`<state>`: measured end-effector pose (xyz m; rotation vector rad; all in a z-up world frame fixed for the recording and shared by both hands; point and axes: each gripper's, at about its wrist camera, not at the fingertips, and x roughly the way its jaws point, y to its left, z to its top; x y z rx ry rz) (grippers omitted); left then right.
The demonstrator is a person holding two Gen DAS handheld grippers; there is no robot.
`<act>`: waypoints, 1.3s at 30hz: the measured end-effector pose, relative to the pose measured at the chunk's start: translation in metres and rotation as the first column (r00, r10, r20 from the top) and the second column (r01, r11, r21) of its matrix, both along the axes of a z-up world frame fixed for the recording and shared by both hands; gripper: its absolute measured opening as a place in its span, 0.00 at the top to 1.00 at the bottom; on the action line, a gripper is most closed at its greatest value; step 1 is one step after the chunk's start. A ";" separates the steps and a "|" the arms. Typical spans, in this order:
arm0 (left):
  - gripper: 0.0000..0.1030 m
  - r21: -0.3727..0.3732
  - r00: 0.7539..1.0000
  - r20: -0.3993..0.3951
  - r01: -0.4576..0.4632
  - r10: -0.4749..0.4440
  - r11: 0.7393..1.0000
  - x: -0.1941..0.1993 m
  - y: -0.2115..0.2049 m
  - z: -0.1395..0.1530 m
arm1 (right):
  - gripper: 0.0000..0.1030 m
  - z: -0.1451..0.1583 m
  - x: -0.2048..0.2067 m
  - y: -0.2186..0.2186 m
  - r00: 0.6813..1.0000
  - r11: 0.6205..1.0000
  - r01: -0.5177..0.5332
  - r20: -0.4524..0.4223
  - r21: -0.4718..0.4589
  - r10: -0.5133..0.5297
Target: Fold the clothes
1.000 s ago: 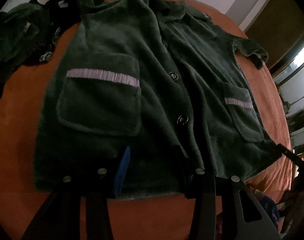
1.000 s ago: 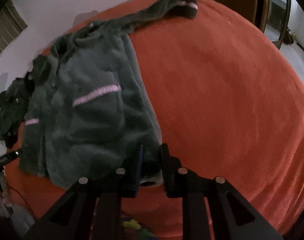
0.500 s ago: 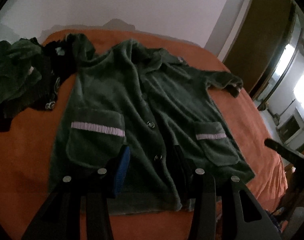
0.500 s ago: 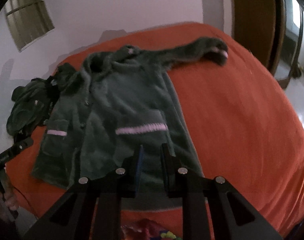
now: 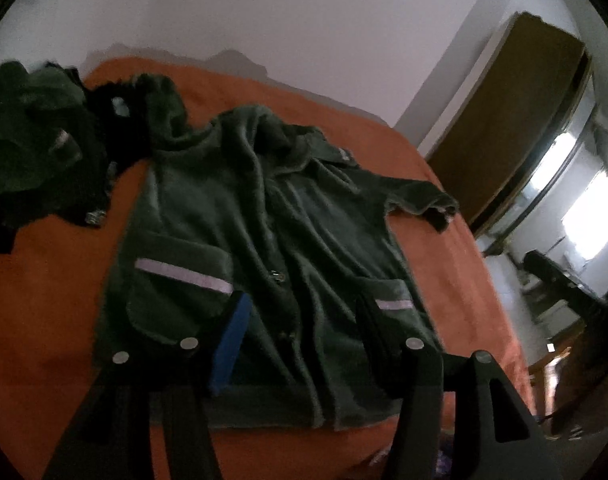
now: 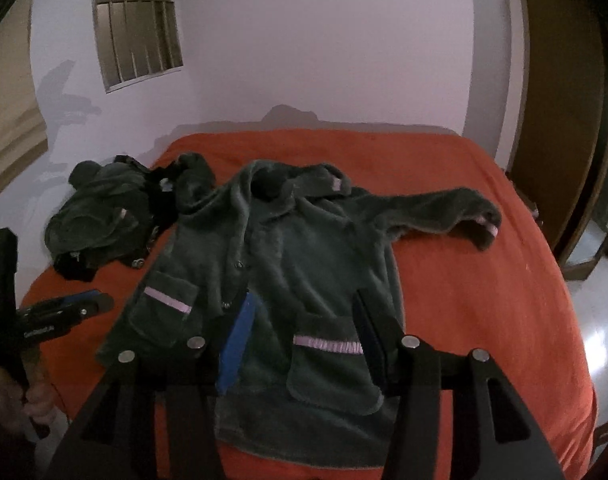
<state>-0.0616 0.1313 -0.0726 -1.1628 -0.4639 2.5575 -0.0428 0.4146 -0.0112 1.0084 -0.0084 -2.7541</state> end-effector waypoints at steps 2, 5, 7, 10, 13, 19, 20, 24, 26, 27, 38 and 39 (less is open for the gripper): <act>0.45 0.028 1.000 0.005 -0.015 0.015 1.000 -0.002 -0.006 0.005 | 0.52 0.007 -0.002 -0.006 1.000 1.000 -0.021 -0.008 -0.001 0.021; 0.45 0.046 1.000 0.018 -0.019 0.018 0.999 -0.003 -0.016 0.017 | 0.52 0.014 -0.003 -0.011 0.999 0.999 -0.047 -0.017 -0.010 0.047; 0.45 0.054 0.999 0.026 -0.022 0.020 0.998 -0.004 -0.023 0.026 | 0.51 0.019 -0.004 -0.013 0.998 0.998 -0.063 -0.018 -0.014 0.063; 0.44 0.002 1.000 0.027 -0.008 0.007 1.000 -0.007 -0.027 0.046 | 0.43 0.027 -0.007 -0.015 0.997 0.997 -0.078 -0.010 -0.028 0.078; 0.43 -0.116 0.999 0.041 0.028 -0.023 0.993 -0.015 -0.024 0.055 | 0.43 0.040 -0.017 -0.014 0.993 0.986 -0.106 0.045 -0.131 0.113; 0.43 -0.198 0.993 0.122 0.034 -0.010 0.980 -0.032 -0.044 0.067 | 0.40 0.067 -0.031 -0.021 0.989 0.974 -0.097 0.090 -0.204 0.117; 0.43 -0.196 0.992 0.123 0.023 0.001 0.980 -0.033 -0.046 0.069 | 0.39 0.070 -0.033 -0.023 0.989 0.975 -0.095 0.088 -0.201 0.115; 0.43 -0.184 0.992 0.123 -0.010 0.033 0.983 -0.038 -0.052 0.075 | 0.36 0.085 -0.039 -0.031 0.991 0.977 -0.088 0.084 -0.192 0.106; 0.43 -0.183 0.992 0.118 -0.020 0.042 0.983 -0.040 -0.051 0.078 | 0.36 0.092 -0.043 -0.035 0.991 0.978 -0.084 0.086 -0.191 0.102; 0.43 -0.187 0.992 0.116 -0.020 0.043 0.982 -0.040 -0.050 0.080 | 0.36 0.092 -0.047 -0.035 0.990 0.977 -0.079 0.098 -0.197 0.100; 0.42 -0.244 0.994 0.086 -0.047 0.069 0.969 -0.048 -0.017 0.107 | 0.36 0.111 -0.074 -0.056 0.986 0.985 -0.078 0.134 -0.156 0.100; 0.41 -0.263 0.995 0.080 -0.041 0.064 0.964 -0.050 -0.012 0.110 | 0.36 0.114 -0.078 -0.056 0.985 0.985 -0.074 0.141 -0.156 0.097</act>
